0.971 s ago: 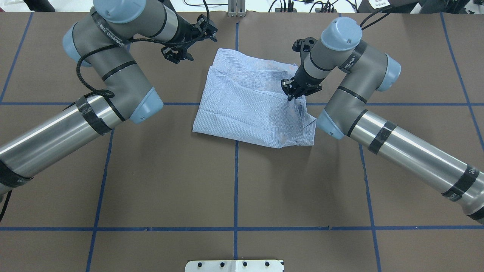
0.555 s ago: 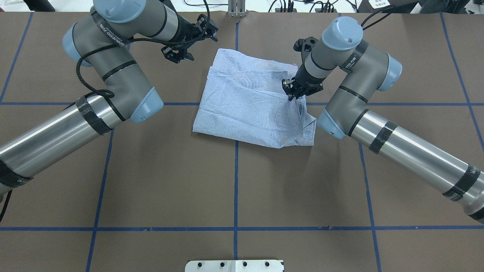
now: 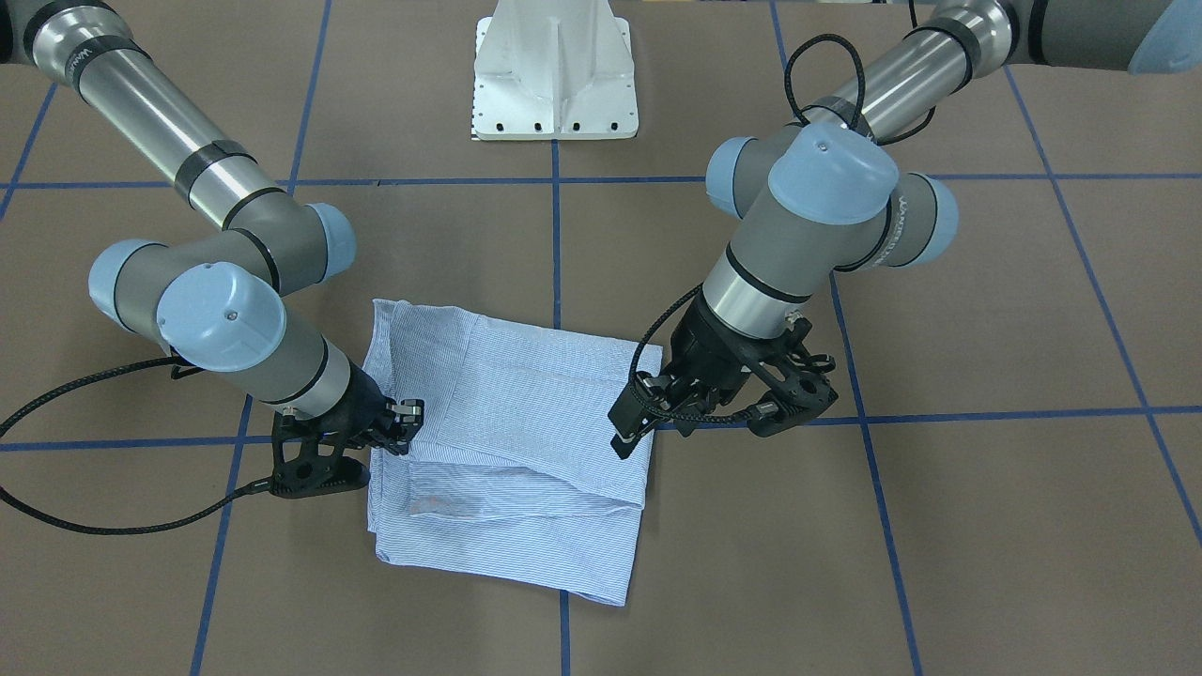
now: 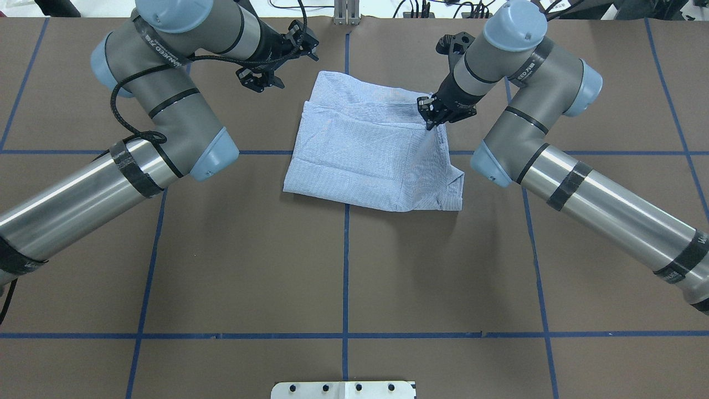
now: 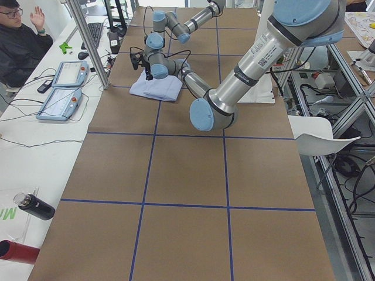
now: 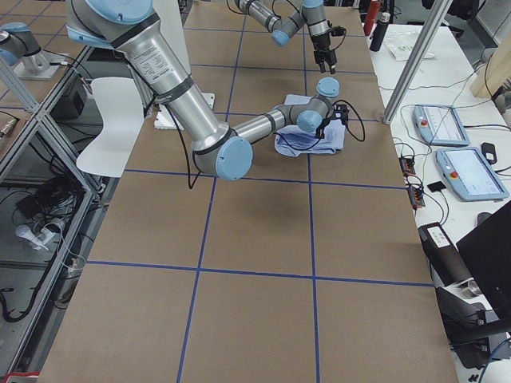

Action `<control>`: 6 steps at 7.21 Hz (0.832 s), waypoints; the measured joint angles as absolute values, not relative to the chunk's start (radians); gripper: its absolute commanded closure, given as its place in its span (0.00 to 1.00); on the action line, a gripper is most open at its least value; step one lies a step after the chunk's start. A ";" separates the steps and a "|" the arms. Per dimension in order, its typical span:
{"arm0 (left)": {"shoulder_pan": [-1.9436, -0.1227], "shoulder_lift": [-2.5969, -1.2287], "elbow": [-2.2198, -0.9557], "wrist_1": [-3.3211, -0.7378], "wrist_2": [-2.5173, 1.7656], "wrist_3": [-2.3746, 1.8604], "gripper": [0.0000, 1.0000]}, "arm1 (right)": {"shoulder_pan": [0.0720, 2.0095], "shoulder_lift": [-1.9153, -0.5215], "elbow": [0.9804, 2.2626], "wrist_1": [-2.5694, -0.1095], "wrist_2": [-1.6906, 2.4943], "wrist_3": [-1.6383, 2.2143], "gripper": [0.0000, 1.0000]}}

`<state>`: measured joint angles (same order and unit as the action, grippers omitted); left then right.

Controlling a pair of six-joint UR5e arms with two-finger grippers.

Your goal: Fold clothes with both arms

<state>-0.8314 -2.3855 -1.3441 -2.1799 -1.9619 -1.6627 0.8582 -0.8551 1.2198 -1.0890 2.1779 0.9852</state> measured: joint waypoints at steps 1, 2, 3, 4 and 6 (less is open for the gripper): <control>-0.831 -2.385 -1.346 -2.179 -1.962 -1.663 0.10 | 0.869 -0.842 1.208 -1.087 2.153 0.971 1.00; -0.831 -2.385 -1.346 -2.178 -1.962 -1.664 0.10 | 0.870 -0.829 1.185 -1.085 2.116 0.956 1.00; -0.831 -2.385 -1.347 -2.178 -1.962 -1.665 0.10 | 0.863 -0.822 1.163 -1.085 2.084 0.948 1.00; -0.831 -2.384 -1.347 -2.178 -1.962 -1.665 0.10 | 0.851 -0.818 1.148 -1.085 2.050 0.945 1.00; -0.831 -2.384 -1.347 -2.178 -1.962 -1.664 0.09 | 0.839 -0.814 1.137 -1.085 2.016 0.944 0.01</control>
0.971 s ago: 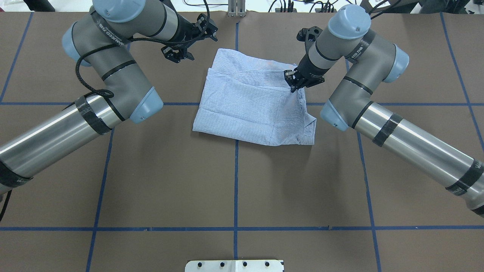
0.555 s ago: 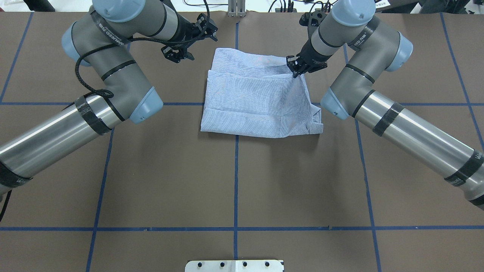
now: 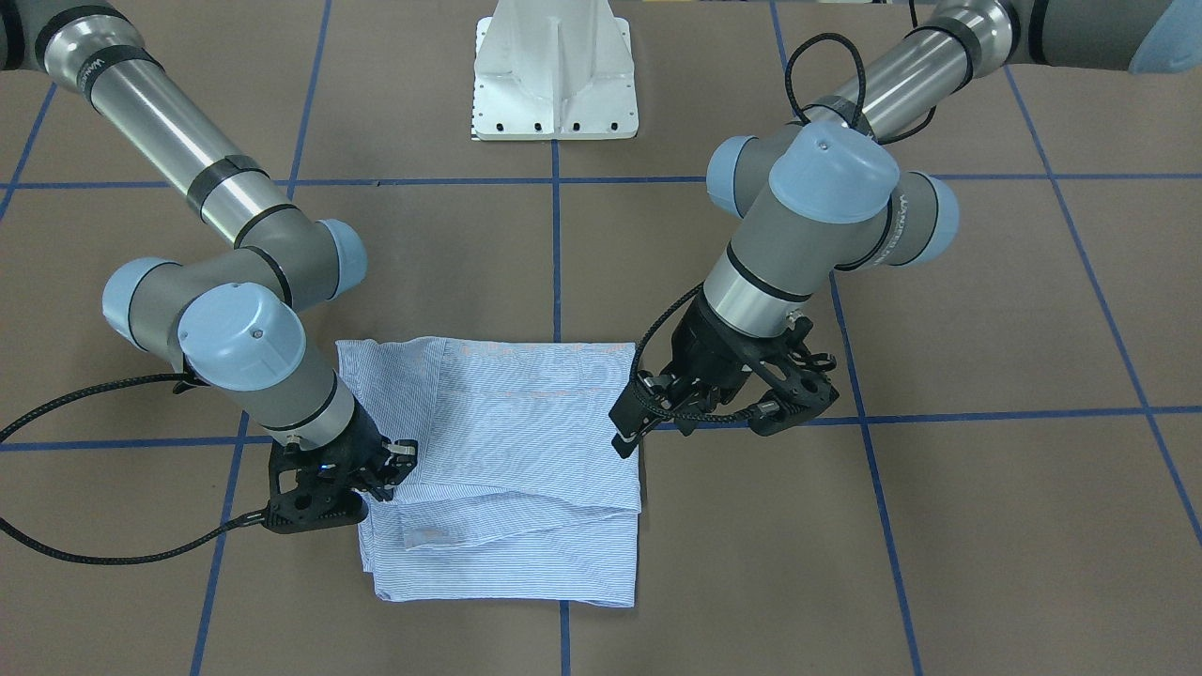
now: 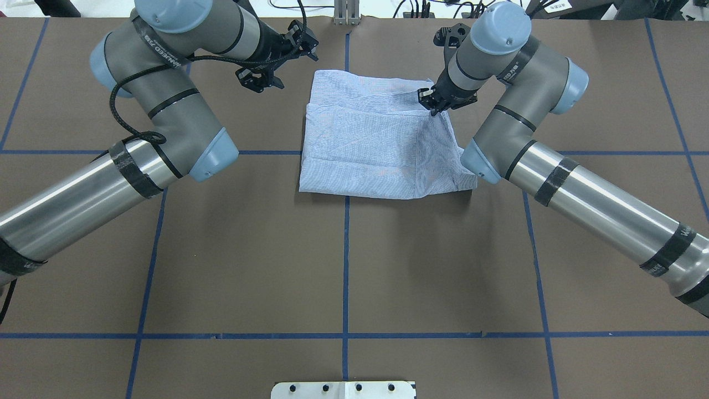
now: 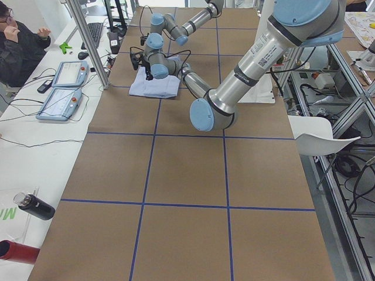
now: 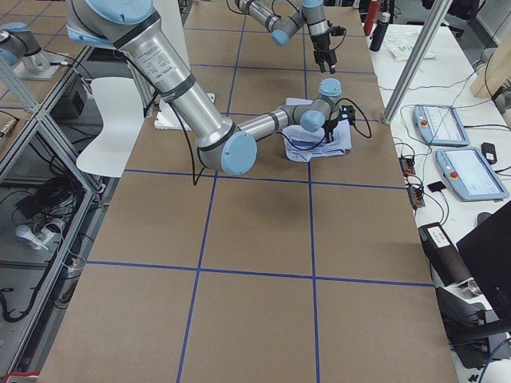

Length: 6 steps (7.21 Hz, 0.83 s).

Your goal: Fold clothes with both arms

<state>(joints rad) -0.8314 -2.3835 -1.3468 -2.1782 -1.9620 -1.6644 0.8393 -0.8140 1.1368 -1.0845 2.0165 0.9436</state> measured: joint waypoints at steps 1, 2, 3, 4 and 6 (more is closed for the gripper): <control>-0.831 -2.383 -1.347 -2.178 -1.962 -1.664 0.02 | 0.838 -0.813 1.136 -1.085 2.013 0.943 0.00; -0.831 -2.383 -1.347 -2.178 -1.962 -1.664 0.01 | 0.840 -0.812 1.138 -1.085 2.013 0.941 0.00; -0.832 -2.376 -1.356 -2.178 -1.962 -1.663 0.01 | 0.848 -0.814 1.151 -1.086 2.020 0.936 0.00; -0.832 -2.343 -1.396 -2.178 -1.962 -1.657 0.01 | 0.866 -0.828 1.181 -1.094 2.046 0.929 0.00; -0.847 -2.218 -1.544 -2.159 -1.962 -1.557 0.01 | 0.924 -0.906 1.294 -1.163 2.114 0.916 0.00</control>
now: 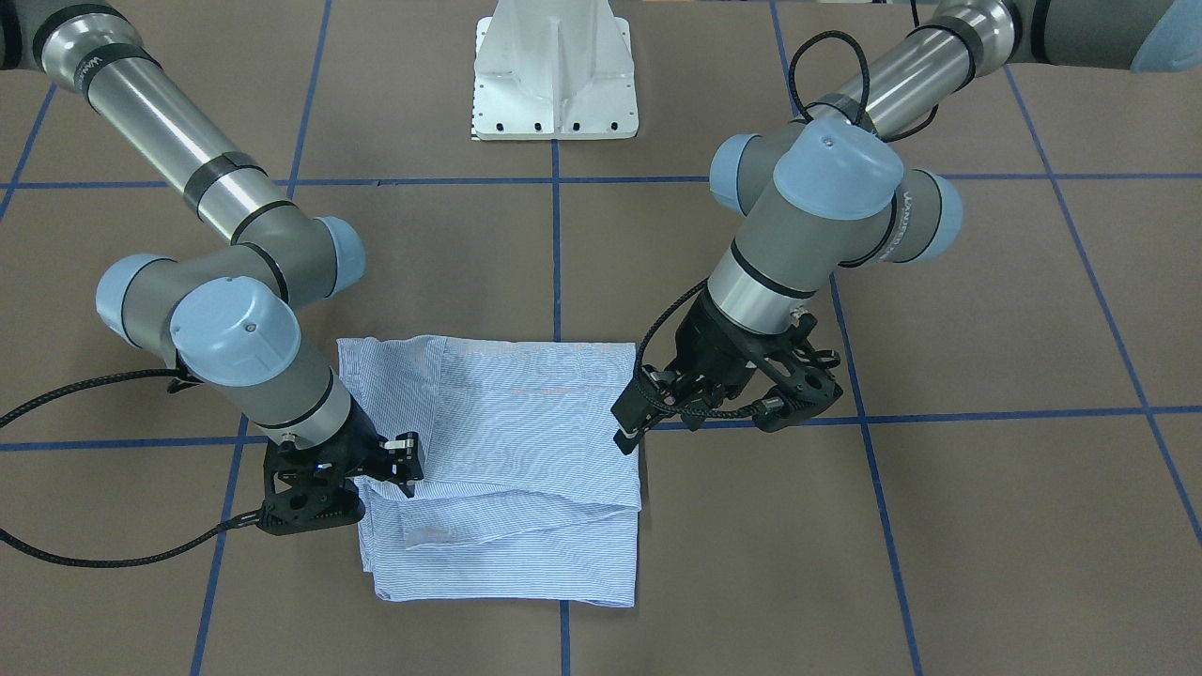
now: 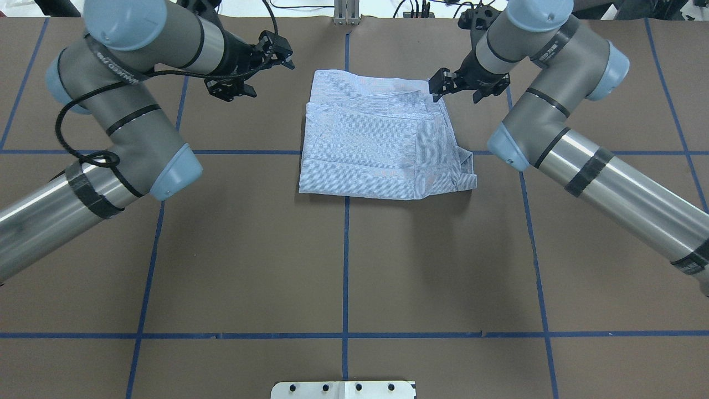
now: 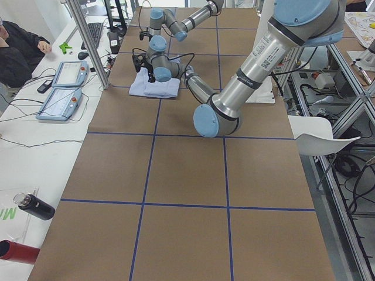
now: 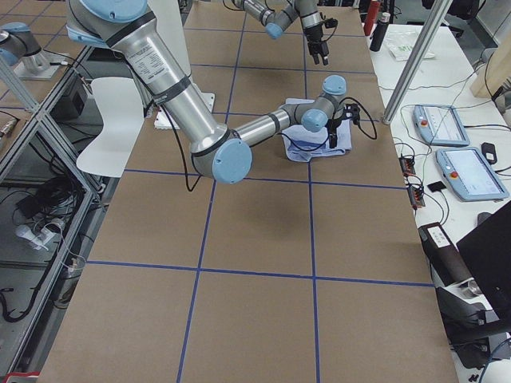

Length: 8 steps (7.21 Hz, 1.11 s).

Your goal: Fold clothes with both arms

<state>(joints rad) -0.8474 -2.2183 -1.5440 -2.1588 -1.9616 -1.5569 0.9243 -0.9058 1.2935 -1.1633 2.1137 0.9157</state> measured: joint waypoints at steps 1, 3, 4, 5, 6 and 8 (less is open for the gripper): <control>-0.863 -2.164 -1.604 -2.129 -1.961 -1.464 0.01 | 0.954 -0.953 1.364 -1.236 2.125 0.882 0.00; -0.908 -2.003 -1.725 -2.099 -1.952 -1.196 0.01 | 1.018 -1.060 1.500 -1.406 2.130 0.699 0.00; -0.931 -1.899 -1.780 -2.102 -1.933 -1.062 0.01 | 1.059 -1.112 1.543 -1.461 2.132 0.601 0.00; -0.963 -1.815 -1.809 -2.105 -1.915 -0.975 0.01 | 1.111 -1.169 1.564 -1.482 2.139 0.512 0.00; -1.013 -1.759 -1.813 -2.107 -1.909 -0.919 0.01 | 1.161 -1.226 1.575 -1.486 2.148 0.415 0.00; -1.123 -1.671 -1.800 -2.108 -1.911 -0.688 0.01 | 1.260 -1.311 1.580 -1.489 2.156 0.224 0.00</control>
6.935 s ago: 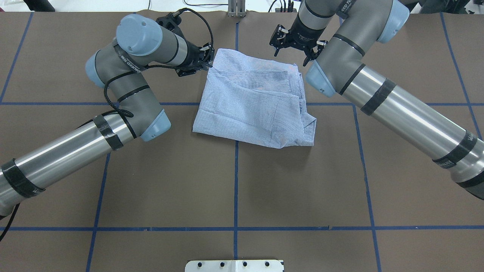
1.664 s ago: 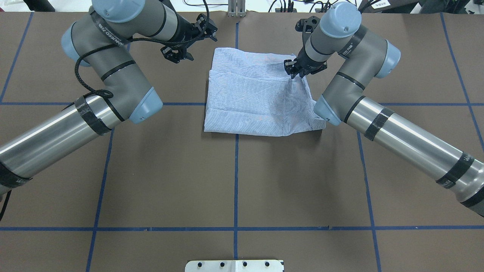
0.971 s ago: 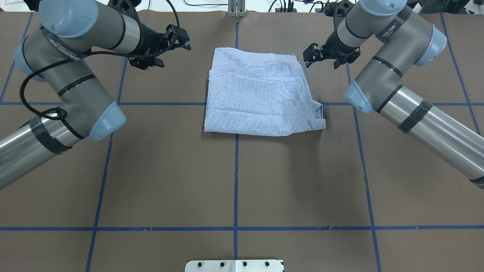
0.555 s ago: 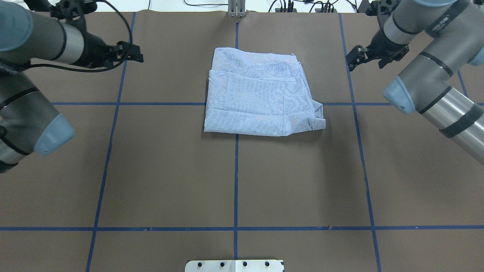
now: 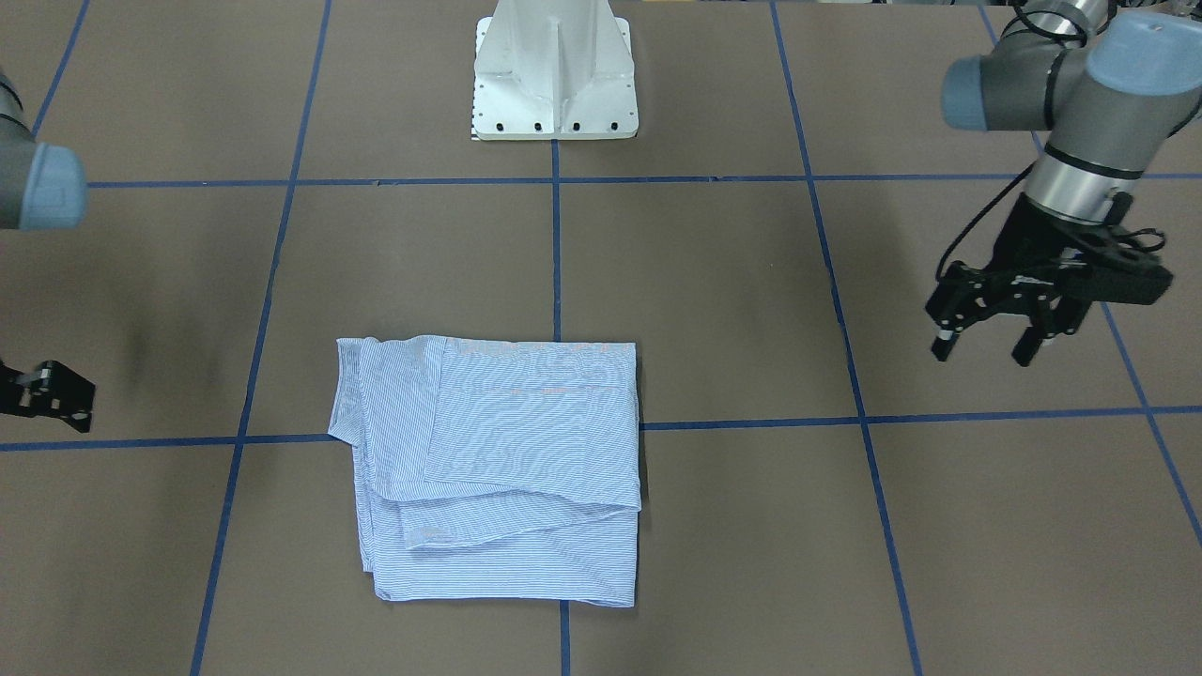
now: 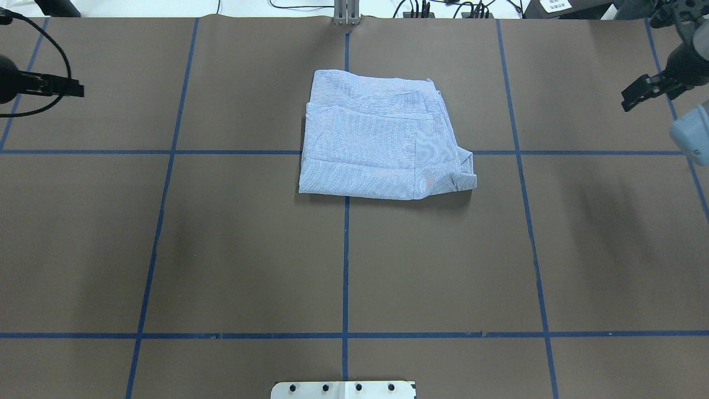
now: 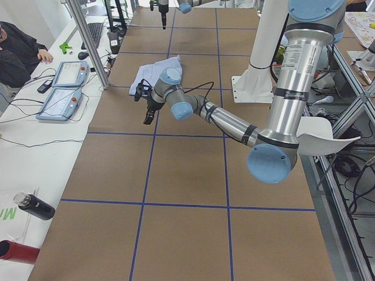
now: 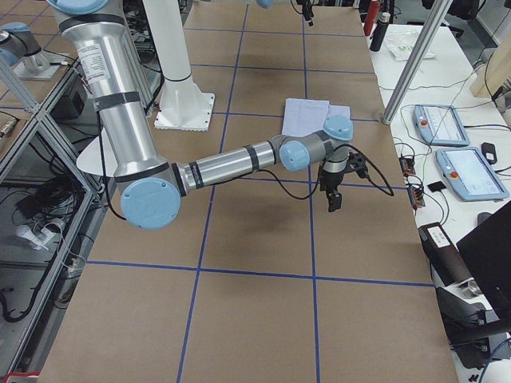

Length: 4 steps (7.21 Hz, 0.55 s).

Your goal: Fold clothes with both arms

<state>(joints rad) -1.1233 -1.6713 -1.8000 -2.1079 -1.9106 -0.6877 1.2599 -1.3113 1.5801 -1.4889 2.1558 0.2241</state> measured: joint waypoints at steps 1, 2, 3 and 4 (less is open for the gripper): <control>-1.181 -1.637 -1.778 -2.108 -1.912 -0.533 0.01 | 1.306 -1.354 1.581 -1.485 2.167 0.155 0.00; -1.238 -1.617 -1.734 -2.109 -1.918 -0.421 0.01 | 1.348 -1.400 1.580 -1.482 2.192 0.090 0.00; -1.275 -1.612 -1.675 -2.109 -1.937 -0.366 0.01 | 1.385 -1.440 1.576 -1.481 2.226 0.040 0.00; -1.293 -1.612 -1.616 -2.107 -1.969 -0.346 0.01 | 1.405 -1.468 1.573 -1.482 2.250 0.016 0.00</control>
<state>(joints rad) -1.2926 -1.6116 -1.6159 -2.1072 -1.9691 -0.3464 1.4054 -1.4680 1.5735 -1.4821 2.2500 0.0159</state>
